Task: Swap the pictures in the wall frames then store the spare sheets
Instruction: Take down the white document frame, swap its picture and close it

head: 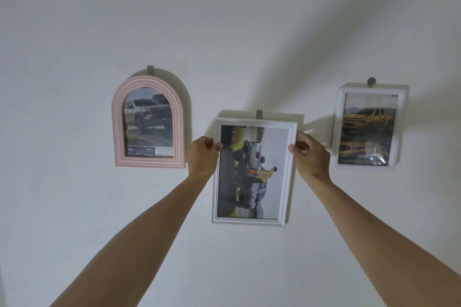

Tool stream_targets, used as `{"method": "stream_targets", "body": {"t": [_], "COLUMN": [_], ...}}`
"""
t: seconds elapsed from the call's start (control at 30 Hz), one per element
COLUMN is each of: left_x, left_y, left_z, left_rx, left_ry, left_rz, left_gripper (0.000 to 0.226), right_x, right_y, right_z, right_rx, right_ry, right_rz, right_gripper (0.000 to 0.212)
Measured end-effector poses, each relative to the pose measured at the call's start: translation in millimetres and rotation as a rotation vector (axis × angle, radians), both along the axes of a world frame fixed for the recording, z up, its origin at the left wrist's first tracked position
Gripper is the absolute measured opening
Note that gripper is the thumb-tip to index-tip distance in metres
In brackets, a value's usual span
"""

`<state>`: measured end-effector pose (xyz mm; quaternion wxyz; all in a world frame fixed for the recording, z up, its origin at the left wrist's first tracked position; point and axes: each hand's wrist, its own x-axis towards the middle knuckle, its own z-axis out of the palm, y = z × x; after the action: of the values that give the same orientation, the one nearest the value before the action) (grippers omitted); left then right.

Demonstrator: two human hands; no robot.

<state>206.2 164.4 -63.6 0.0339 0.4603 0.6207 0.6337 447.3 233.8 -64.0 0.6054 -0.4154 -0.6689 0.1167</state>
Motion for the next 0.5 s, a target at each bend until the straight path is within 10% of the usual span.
{"method": "stream_targets", "body": {"t": [0.5], "left_x": [-2.4], "left_y": [-4.8], "left_z": [5.4], "left_rx": [-0.021], "left_ry": [0.122], "left_rz": [0.122], "left_gripper": [0.036], "right_x": [4.1], "right_y": [-5.7], "right_z": [0.8], "right_rx": [-0.013], "right_ry": [0.006], "right_rz": [-0.039], "right_gripper": [0.028]}}
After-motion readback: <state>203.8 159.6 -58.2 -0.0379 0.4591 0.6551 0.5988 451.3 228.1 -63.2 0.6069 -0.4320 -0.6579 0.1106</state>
